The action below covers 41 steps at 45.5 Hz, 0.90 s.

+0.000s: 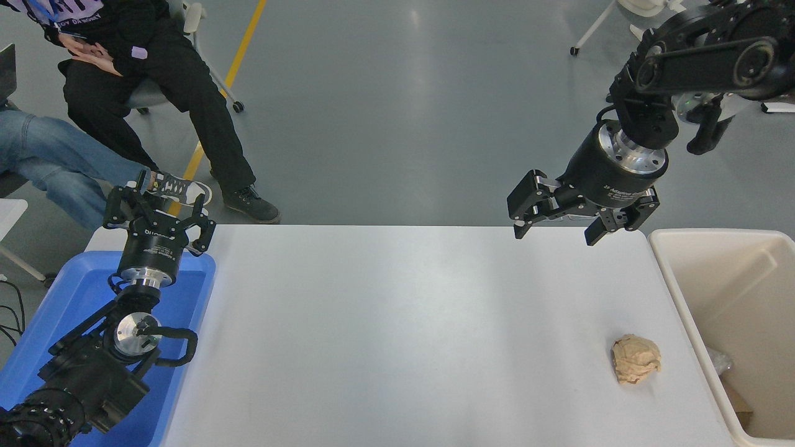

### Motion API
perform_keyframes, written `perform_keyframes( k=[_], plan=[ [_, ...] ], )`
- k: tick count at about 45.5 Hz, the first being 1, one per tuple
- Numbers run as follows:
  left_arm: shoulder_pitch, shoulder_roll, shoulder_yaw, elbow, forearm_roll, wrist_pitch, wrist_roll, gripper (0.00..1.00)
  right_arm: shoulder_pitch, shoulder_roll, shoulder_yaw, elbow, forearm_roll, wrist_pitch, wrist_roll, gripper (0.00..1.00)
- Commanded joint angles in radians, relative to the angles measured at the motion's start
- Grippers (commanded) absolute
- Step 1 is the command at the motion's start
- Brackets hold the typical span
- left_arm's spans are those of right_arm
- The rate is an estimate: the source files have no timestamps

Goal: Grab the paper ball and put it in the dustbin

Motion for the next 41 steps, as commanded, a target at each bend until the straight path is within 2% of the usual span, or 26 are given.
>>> perform_keyframes(
  k=[1, 41],
  plan=[
    [0.0, 0.001, 0.002, 0.0, 0.0, 0.0, 0.001, 0.99, 0.01, -0.003, 0.002, 0.0, 0.0, 0.0, 0.0, 1.0],
    [0.0, -0.001, 0.0, 0.0, 0.0, 0.0, 0.001, 0.99, 0.01, -0.03, -0.001, 0.0, 0.0, 0.0, 0.0, 1.0]
  ],
)
